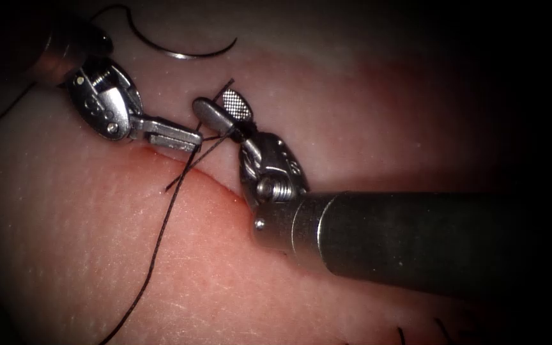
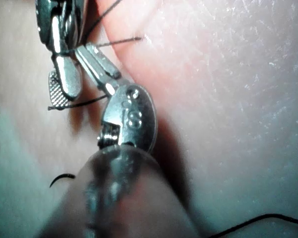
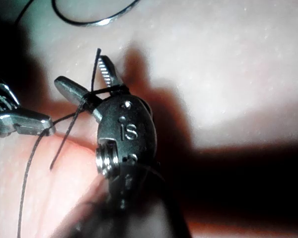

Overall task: Wound Closure
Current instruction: Grab the short tail with the right gripper

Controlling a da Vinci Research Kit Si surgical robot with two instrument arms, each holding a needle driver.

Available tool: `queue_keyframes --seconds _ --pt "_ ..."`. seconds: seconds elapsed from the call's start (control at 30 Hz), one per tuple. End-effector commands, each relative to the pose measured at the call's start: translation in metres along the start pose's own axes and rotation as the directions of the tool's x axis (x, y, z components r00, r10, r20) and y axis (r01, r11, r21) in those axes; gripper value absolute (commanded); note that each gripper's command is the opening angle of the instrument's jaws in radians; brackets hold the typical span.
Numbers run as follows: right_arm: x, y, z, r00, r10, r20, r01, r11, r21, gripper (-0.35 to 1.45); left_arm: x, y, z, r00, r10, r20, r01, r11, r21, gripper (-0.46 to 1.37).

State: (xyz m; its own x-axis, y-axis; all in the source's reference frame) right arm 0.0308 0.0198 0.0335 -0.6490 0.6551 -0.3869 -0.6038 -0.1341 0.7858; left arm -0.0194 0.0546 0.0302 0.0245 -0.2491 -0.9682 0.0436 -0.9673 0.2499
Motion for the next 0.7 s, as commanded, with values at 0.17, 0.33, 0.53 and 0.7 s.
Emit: queue_keyframes --seconds 0.17,0.33,0.53,0.7 --pt "-0.0001 0.0007 0.0005 1.0 0.005 0.018 -0.005 1.0 -0.019 0.91 0.0 0.0 0.0001 1.0 0.001 -0.003 -0.001 1.0 -0.009 -0.35" --pt "-0.0004 0.0013 0.0011 1.0 0.011 0.028 -0.01 0.999 -0.036 0.91 -0.0001 0.0 0.0001 1.0 0.001 -0.005 -0.001 1.0 -0.011 -0.35" --pt "-0.0004 0.001 0.0016 0.999 0.013 0.035 -0.012 0.999 -0.03 0.59 -0.0001 0.0 0.0001 1.0 -0.004 -0.005 0.004 1.0 -0.011 -0.35" --pt "-0.0003 0.0005 0.0011 0.993 0.017 0.115 -0.021 0.999 0.04 -0.35 -0.0001 0.0001 0.0001 1.0 -0.004 -0.005 0.004 1.0 -0.011 -0.35"
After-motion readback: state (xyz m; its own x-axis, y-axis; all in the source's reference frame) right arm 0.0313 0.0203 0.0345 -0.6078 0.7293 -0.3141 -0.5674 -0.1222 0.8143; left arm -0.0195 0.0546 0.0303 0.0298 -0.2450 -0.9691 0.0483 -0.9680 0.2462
